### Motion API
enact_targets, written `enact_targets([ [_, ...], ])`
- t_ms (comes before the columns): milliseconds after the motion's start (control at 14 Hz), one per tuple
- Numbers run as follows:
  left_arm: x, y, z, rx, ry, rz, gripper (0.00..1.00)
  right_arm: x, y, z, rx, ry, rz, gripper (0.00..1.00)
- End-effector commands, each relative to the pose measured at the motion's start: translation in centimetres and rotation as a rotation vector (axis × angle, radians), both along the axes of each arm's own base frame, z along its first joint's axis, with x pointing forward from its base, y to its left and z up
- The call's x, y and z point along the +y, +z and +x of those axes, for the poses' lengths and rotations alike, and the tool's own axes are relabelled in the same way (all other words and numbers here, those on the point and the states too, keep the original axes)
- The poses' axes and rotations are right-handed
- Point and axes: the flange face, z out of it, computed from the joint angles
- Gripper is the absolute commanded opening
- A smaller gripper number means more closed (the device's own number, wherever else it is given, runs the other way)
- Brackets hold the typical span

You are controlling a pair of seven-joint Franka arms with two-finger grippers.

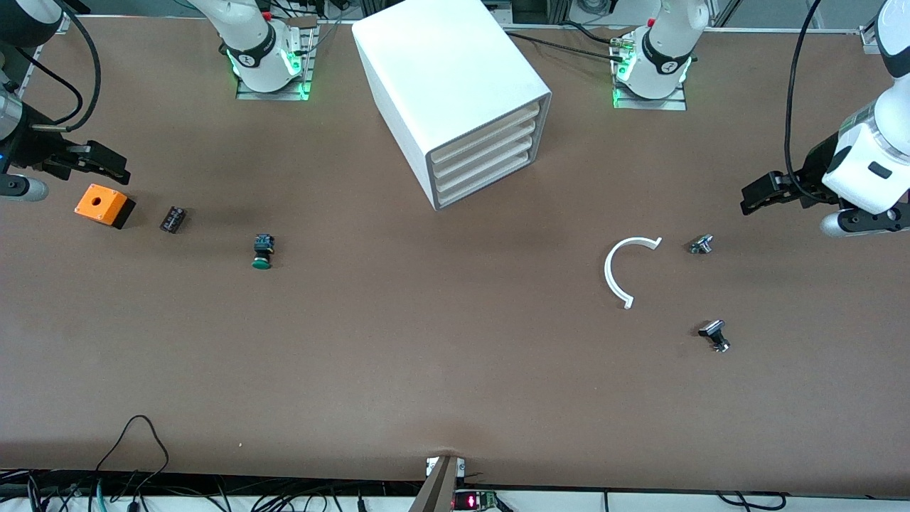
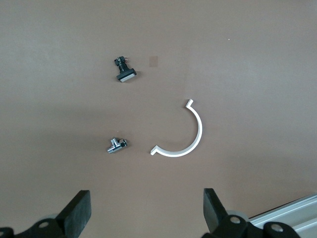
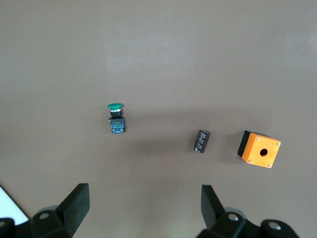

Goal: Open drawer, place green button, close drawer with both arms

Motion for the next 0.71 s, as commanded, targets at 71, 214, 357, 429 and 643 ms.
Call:
enact_targets([
  [71, 0.14, 0.16, -0.32, -0.001, -0.02, 0.017, 1.0, -0.15, 1.27, 0.22, -0.03, -0.01, 0.006, 1.0],
  [214, 0.21, 0.26, 0.14, -0.007, -0.018, 0.006, 1.0, -0.25, 1.26, 0.26, -0.03, -0.014, 0.012, 1.0],
  [357, 0.13, 0.27, 0.06, -0.001, -0.016, 0.006, 1.0, -0.27, 1.31, 0.17, -0.027, 0.001, 0.011, 1.0],
  [429, 0.05, 0.27, 0.06, -0.001, -0.018, 0.006, 1.0, -0.25, 1.27, 0.12, -0.022, 0.002, 0.013, 1.0],
  [643, 0.04, 0.27, 0.06, -0.001, -0.016, 0.006, 1.0, -0.22, 1.11, 0.22, -0.021, -0.002, 0.016, 1.0],
])
